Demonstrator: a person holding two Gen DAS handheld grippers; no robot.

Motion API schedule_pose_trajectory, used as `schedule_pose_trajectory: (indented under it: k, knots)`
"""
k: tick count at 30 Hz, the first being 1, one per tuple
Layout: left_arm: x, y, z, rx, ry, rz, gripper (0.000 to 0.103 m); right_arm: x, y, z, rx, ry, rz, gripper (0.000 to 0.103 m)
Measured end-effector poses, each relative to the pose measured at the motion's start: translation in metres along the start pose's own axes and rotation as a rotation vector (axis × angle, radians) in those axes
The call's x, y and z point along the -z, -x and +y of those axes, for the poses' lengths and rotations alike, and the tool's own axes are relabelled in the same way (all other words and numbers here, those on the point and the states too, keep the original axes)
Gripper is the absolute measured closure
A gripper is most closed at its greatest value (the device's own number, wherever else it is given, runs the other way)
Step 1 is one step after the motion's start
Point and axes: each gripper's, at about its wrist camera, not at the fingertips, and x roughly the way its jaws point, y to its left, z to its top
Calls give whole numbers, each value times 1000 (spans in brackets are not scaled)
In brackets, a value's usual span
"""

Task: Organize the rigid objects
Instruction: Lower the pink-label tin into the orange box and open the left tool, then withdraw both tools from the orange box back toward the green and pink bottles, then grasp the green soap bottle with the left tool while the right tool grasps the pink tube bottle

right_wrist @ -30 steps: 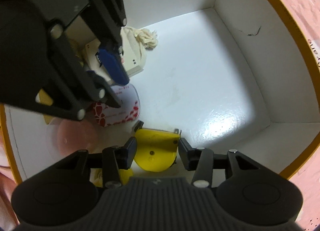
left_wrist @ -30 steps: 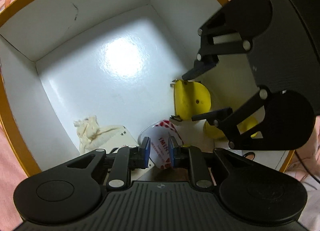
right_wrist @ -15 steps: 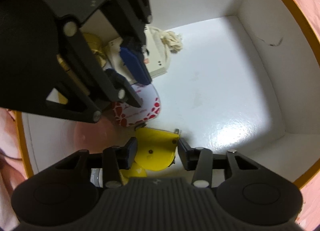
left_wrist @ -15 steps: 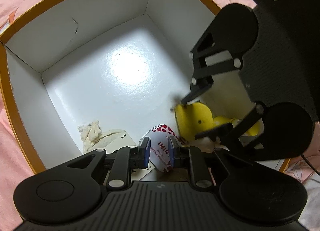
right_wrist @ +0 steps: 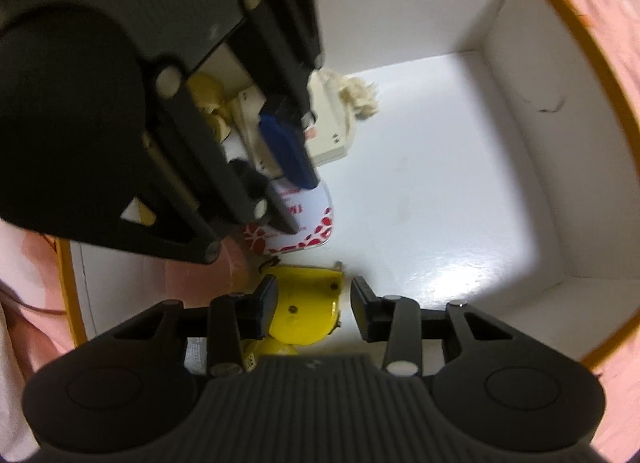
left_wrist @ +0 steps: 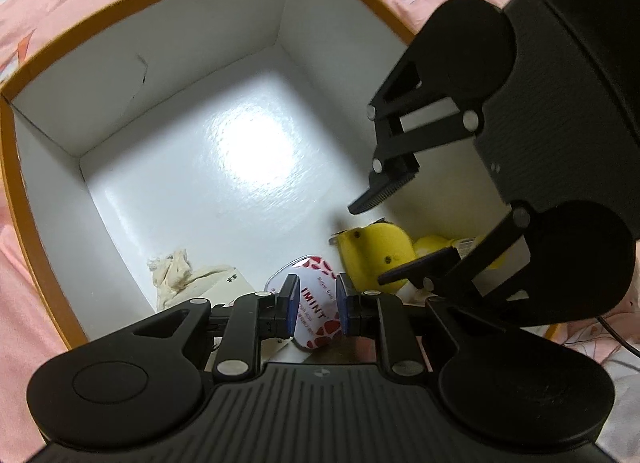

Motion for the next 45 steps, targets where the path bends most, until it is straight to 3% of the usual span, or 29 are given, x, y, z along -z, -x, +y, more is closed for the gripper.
schedule_pose_trajectory:
  k: [4, 7, 12, 15, 17, 20, 26, 29, 34, 40, 45]
  knots:
    - [1, 18, -9, -18, -33, -78, 82, 8, 21, 0, 46, -23, -51, 61]
    - [2, 29, -19, -44, -64, -130, 82, 19, 40, 4, 82, -46, -102, 47]
    - [-3, 46, -38, -113, -120, -216, 79, 50, 80, 10, 173, -121, -207, 43]
    - [-4, 54, -54, -157, -196, -304, 69, 73, 100, 10, 233, -187, -293, 33]
    - [-7, 56, -67, -173, -255, -341, 56, 94, 115, 7, 262, -242, -348, 28]
    - [-18, 58, -81, -159, -292, -360, 52, 129, 131, 0, 322, -351, -418, 28]
    - [-46, 40, -120, -134, -393, -328, 52, 204, 135, -15, 507, -645, -521, 24]
    - [-53, 24, -136, -120, -466, -312, 53, 239, 115, -18, 481, -815, -552, 24]
    - [-75, -4, -156, -152, -540, -276, 57, 271, 74, -18, 455, -978, -579, 27]
    - [-103, -39, -163, -198, -619, -197, 57, 282, 26, -40, 396, -1146, -635, 45]
    - [-127, -62, -163, -222, -646, -156, 57, 286, -1, -67, 341, -1238, -641, 46]
